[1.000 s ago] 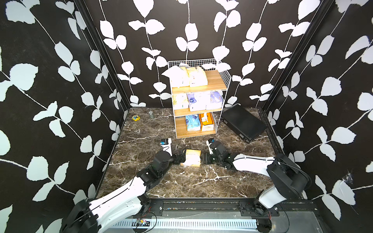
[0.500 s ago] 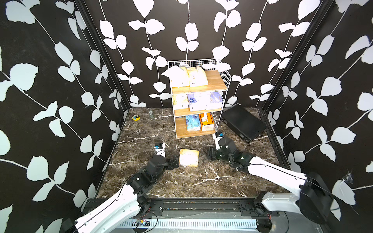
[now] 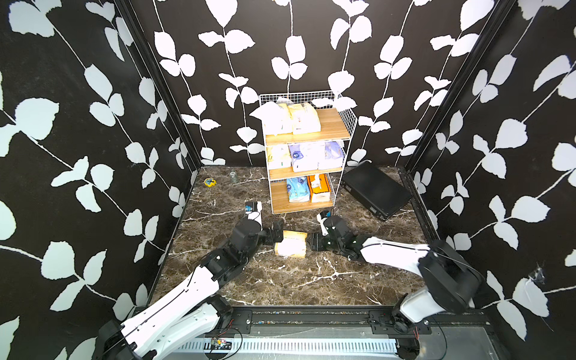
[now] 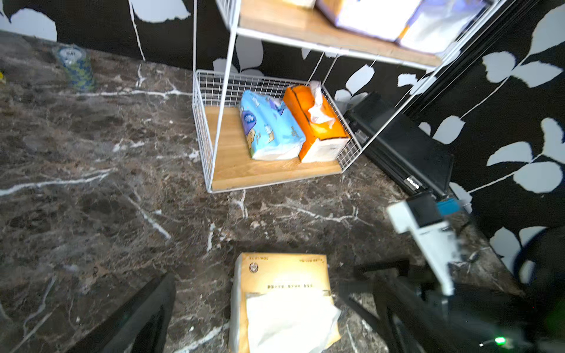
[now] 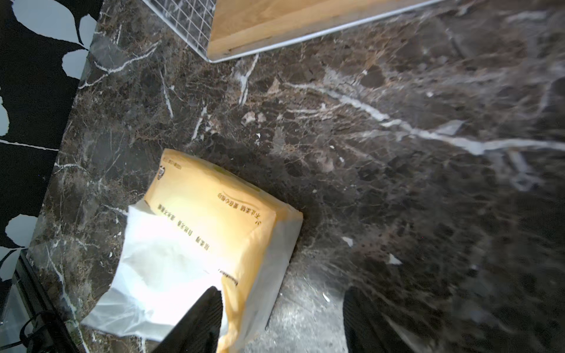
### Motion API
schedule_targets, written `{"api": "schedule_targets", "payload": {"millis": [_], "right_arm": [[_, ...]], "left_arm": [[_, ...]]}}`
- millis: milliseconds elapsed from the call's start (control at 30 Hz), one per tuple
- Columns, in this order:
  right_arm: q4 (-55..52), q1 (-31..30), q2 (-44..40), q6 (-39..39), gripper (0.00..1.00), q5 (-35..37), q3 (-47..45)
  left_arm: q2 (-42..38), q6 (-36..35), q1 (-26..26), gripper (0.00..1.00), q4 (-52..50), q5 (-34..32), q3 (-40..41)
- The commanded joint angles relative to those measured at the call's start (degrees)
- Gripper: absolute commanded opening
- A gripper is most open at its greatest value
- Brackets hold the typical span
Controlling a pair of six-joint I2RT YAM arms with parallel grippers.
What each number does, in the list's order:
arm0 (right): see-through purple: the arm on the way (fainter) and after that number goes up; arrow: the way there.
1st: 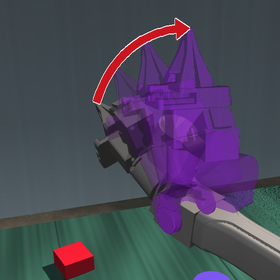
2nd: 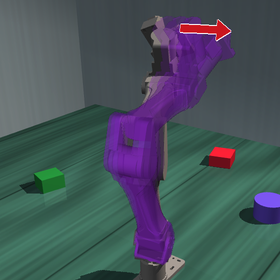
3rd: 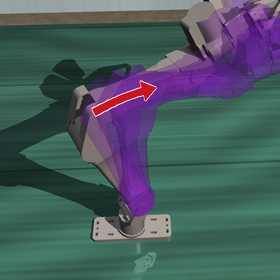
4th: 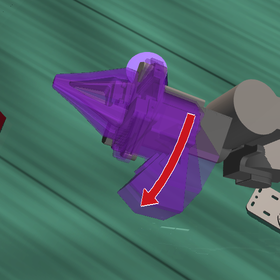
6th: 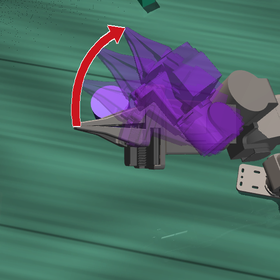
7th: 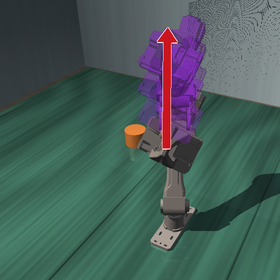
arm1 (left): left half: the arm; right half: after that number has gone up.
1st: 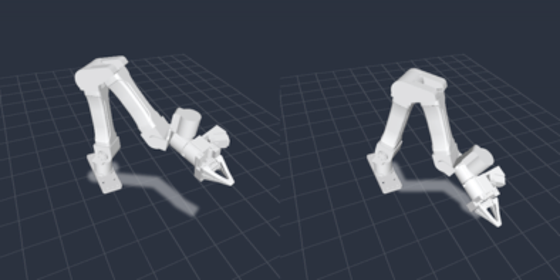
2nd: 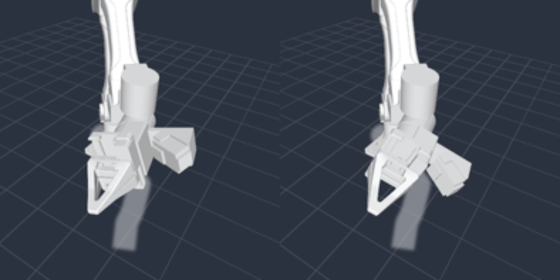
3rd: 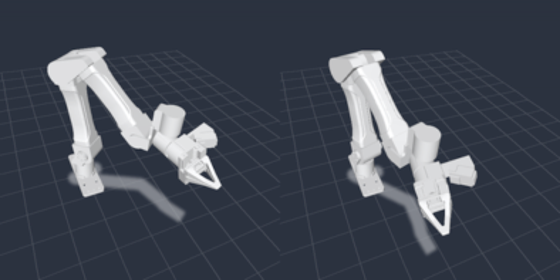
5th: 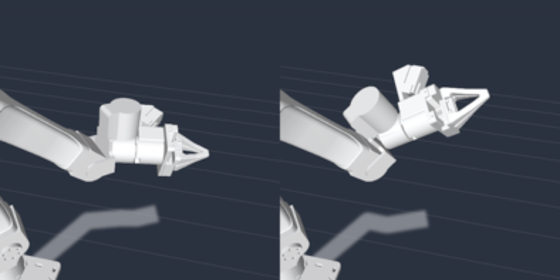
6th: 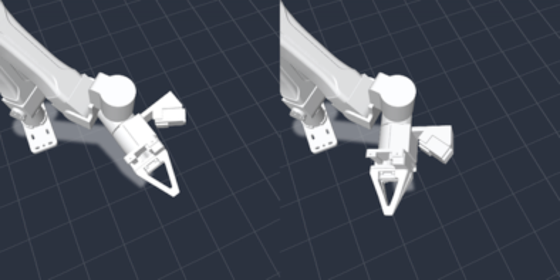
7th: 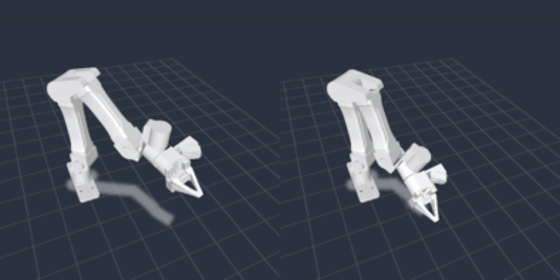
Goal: Remove the tissue boxes from the shelf
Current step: Move the box of tissues to the center of the board, then pick up a box of tissues from the shelf.
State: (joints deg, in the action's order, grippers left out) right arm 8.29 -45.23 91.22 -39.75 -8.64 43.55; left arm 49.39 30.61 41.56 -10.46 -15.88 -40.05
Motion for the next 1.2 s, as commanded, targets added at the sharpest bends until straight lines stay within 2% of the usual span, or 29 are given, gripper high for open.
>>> {"api": "schedule_targets", "payload": {"millis": [0, 167, 267, 500, 600, 700, 867, 1000, 1167], "right_arm": [[6.8, -0.4, 4.3, -0.9, 0.62, -4.4, 2.5], [7.4, -0.5, 4.9, 0.4, 0.62, -3.1, 3.4], [3.1, -0.2, 1.1, 2.6, 0.62, -2.1, 5.1], [-19.1, 0.4, -13.0, 12.7, 0.64, 3.6, 19.1], [-22.0, 1.8, -17.1, 15.5, 0.65, 3.0, 25.1], [-21.8, 5.2, -18.6, 16.1, 0.65, 2.9, 31.0], [-16.9, 12.7, -12.3, 16.0, 0.69, -8.2, 44.5], [-18.2, 15.6, -4.6, 17.7, 0.71, -8.1, 57.3], [-18.9, 16.2, 4.3, 20.6, 0.74, -6.8, 70.1]], "left_arm": [[1.6, -3.9, -1.0, 0.99, -0.5, 0.4, -2.8], [3.2, -6.1, -6.9, 0.99, 1.3, 4.2, -4.7], [4.4, -8.3, -9.6, 0.99, 2.6, 6.6, -8.1], [15.6, -18.2, -12.1, 0.99, -3.4, 12.9, -28.8], [20.0, -20.3, -12.8, 0.99, -5.1, 14.1, -35.9], [23.2, -21.3, -13.8, 0.99, -4.9, 13.8, -39.5], [24.4, -15.3, -18.9, 0.99, -0.1, 21.2, -36.2], [23.7, -18.0, -19.8, 0.99, 3.8, 25.8, -32.8], [24.1, -21.1, -19.8, 0.99, 2.8, 25.5, -32.1]]}}
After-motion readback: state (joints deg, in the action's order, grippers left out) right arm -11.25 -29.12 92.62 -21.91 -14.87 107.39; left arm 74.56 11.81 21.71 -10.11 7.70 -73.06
